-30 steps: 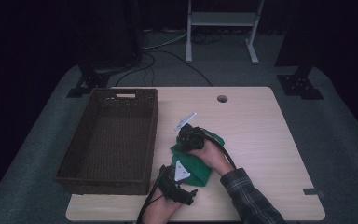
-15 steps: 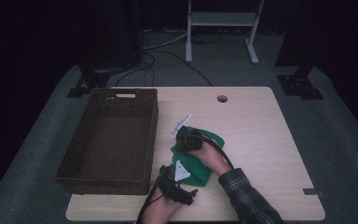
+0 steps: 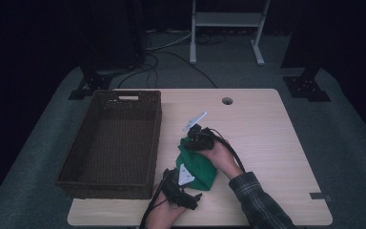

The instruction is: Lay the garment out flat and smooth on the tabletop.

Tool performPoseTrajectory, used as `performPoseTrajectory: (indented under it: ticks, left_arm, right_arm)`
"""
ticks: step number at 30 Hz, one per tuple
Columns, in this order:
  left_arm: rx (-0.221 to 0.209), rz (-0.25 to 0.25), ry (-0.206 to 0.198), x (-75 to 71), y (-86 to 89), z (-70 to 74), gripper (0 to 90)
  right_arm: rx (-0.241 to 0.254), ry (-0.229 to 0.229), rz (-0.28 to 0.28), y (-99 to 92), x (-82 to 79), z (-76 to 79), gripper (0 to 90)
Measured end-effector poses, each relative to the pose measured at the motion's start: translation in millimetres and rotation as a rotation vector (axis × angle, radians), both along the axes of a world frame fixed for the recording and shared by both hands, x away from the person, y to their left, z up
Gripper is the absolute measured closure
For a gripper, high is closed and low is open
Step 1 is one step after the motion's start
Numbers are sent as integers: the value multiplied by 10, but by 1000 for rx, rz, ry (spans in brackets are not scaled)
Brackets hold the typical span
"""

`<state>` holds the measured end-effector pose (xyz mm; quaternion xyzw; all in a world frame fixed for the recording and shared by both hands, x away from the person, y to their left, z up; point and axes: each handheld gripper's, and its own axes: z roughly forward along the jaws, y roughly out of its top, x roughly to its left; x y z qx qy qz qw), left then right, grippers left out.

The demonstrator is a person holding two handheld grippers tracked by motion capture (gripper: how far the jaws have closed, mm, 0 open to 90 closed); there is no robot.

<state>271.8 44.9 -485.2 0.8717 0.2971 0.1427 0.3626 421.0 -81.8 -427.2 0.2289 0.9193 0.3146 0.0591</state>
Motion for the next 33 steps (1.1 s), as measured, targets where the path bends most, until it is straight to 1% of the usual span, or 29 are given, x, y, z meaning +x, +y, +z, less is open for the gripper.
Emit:
performPoseTrajectory:
  ticks: [4, 6, 13, 18, 24, 33]
  left_arm:
    - [4, -1, 0, 1, 2, 2, 0]
    - [-2, 1, 0, -1, -1, -1, 0]
    - [0, 0, -1, 0, 0, 0, 0]
    - [2, -1, 1, 0, 1, 2, 0]
    - [0, 0, -1, 0, 0, 0, 0]
    - [2, 0, -1, 0, 1, 0, 0]
  right_arm:
    - [38, 3, -12, -98, -27, 65, 872]
    - [56, -1, -19, -152, -54, 93, 873]
    - [83, -1, -34, -297, -106, 146, 876]
    - [115, -6, -39, -406, -131, 179, 876]
    - [140, -19, -40, -517, -192, 225, 876]
    - [147, -42, -52, -644, -278, 294, 876]
